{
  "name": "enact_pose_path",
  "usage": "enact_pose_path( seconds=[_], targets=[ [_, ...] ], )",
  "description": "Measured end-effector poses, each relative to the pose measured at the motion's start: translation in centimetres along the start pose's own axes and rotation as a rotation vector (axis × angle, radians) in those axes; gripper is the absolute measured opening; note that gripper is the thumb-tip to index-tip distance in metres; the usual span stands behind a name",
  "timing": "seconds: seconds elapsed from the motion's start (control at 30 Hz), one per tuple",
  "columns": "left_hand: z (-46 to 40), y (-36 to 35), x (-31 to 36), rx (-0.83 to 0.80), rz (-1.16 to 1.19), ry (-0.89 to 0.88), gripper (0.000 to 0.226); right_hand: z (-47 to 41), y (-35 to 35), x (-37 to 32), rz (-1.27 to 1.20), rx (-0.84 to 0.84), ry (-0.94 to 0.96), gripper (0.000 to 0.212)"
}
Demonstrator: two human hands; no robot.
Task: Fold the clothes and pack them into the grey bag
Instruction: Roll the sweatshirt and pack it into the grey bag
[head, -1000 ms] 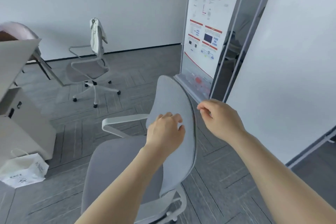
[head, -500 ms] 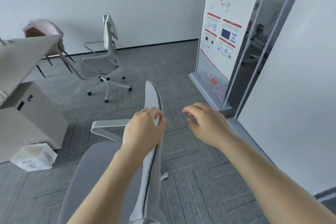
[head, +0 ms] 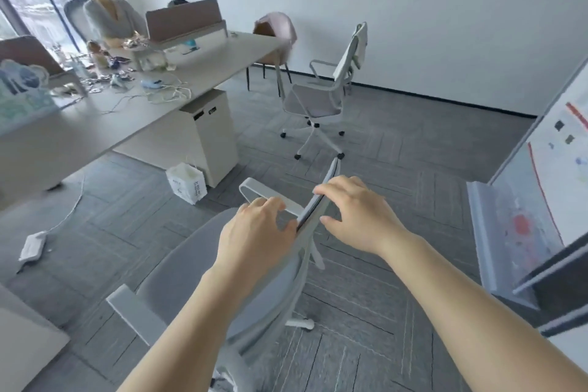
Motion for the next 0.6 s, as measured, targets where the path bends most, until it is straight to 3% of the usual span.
enact_pose_path(
  seconds=[0.17, 0.4, 0.6],
  targets=[
    [-1.2, -2.6, 0.8, -0.042, 0.011, 0.053, 0.039, -3.3, -2.2, 2.6, -0.016, -0.154, 0.204, 0.059],
    [-1.9, -4.7, 1.1, -0.114, -0.15, 0.181, 0.044, -8.3, -4.5, 5.2, -0.061, -0.243, 0.494, 0.063],
    [-0.8, -4.7, 1.4, 0.02, -0.306, 0.407, 0.044, -11.3, -5.7, 5.2, -0.152, -0.24, 0.702, 0.062]
  ],
)
Point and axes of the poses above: each hand's wrist, its own z-axis away from the middle knuckle, its own y-axis out of the back of the hand, x = y × z, the point moved 6 cm from there along -z, towards the middle knuckle, and after that the axes turned 4 degrees about x, right-handed, at the moved point
